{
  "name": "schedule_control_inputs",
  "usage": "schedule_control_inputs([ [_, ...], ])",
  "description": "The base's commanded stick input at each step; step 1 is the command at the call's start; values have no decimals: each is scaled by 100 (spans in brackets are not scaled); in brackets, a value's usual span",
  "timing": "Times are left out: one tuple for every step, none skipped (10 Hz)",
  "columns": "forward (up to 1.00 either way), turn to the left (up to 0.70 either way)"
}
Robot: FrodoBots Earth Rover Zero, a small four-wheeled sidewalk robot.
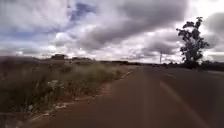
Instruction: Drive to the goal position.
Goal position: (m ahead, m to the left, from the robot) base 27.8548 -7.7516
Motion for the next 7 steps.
schedule_control_inputs([
  [100,4],
  [100,4],
  [100,4],
  [100,4],
  [100,-20],
  [100,-32],
  [100,-36],
])
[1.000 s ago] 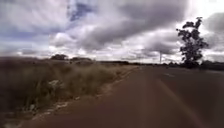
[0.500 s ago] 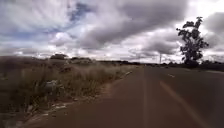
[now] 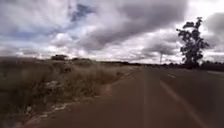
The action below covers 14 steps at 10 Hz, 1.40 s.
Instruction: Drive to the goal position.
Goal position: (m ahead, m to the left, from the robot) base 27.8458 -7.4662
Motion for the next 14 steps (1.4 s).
schedule_control_inputs([
  [100,-36],
  [100,-36],
  [100,-36],
  [100,-36],
  [100,-36],
  [100,-36],
  [100,-36],
  [100,-36],
  [100,-36],
  [100,-36],
  [100,-36],
  [100,-36],
  [100,-36],
  [100,-36],
])
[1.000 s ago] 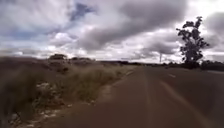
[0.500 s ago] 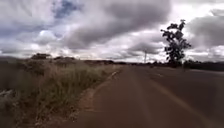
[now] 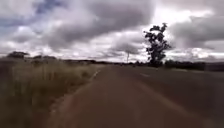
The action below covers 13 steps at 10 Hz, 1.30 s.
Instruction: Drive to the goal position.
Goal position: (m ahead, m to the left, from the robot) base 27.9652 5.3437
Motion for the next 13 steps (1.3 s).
schedule_control_inputs([
  [100,-28],
  [100,-6],
  [100,4],
  [100,4],
  [100,4],
  [100,4],
  [100,19],
  [100,39],
  [100,44],
  [100,44],
  [100,44],
  [100,44],
  [100,44],
])
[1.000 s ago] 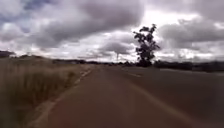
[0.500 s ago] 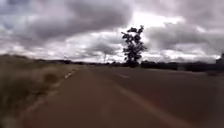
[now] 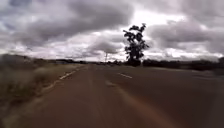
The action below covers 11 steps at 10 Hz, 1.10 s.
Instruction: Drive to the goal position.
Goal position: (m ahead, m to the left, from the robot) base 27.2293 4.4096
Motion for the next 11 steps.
schedule_control_inputs([
  [100,30],
  [100,44],
  [100,44],
  [100,4],
  [100,4],
  [100,4],
  [100,4],
  [100,4],
  [100,4],
  [100,4],
  [100,4],
])
